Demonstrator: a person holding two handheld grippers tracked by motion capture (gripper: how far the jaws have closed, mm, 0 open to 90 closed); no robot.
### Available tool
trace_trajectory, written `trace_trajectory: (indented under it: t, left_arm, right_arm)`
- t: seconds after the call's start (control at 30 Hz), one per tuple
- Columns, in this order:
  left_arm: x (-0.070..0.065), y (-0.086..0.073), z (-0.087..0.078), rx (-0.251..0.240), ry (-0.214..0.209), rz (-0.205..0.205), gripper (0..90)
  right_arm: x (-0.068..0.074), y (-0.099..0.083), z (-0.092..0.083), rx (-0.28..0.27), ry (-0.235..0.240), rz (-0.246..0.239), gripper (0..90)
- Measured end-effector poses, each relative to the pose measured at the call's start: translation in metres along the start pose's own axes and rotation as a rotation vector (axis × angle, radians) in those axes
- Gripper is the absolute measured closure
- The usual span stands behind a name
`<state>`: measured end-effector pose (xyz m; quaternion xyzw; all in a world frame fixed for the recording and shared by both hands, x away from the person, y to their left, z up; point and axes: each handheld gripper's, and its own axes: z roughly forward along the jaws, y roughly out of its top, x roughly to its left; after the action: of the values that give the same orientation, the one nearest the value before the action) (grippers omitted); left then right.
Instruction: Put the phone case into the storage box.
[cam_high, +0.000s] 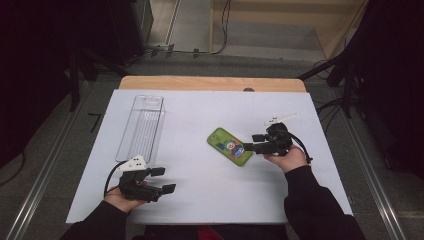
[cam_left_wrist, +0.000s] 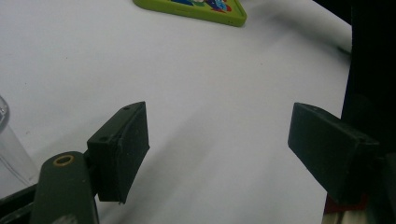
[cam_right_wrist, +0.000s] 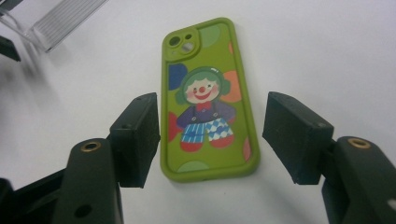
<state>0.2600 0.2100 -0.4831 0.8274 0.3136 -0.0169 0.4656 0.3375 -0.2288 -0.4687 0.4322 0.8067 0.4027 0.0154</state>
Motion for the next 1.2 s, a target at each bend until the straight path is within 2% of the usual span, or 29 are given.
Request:
trace_trajectory:
  t: [0.13,0.23,0.37,0.7,0.93,1.2]
  left_arm:
    - [0.0,0.0,0.0,-0.003,-0.002,0.002,21.4]
    - [0.0,0.0,0.0,-0.003,-0.002,0.001,21.5]
    - [0.0,0.0,-0.001,-0.004,0.002,0.0,21.4]
    - [0.0,0.001,-0.002,-0.015,0.009,-0.002,21.5]
    - [0.001,0.001,-0.002,-0.019,0.015,-0.001,21.5]
    - [0.001,0.001,-0.003,-0.022,0.021,0.0,21.7]
  right_arm:
    - [0.005,-0.006,-0.003,-0.009,-0.007,-0.015,29.1]
    - [0.008,-0.01,-0.006,-0.005,0.011,-0.024,26.9]
    - [0.011,-0.017,-0.007,0.009,0.016,-0.023,26.9]
    - [0.017,-0.034,-0.017,-0.002,0.029,-0.011,26.9]
    - [0.022,-0.047,-0.023,-0.001,0.022,-0.024,26.9]
    - [0.025,-0.064,-0.028,0.002,0.039,0.0,26.9]
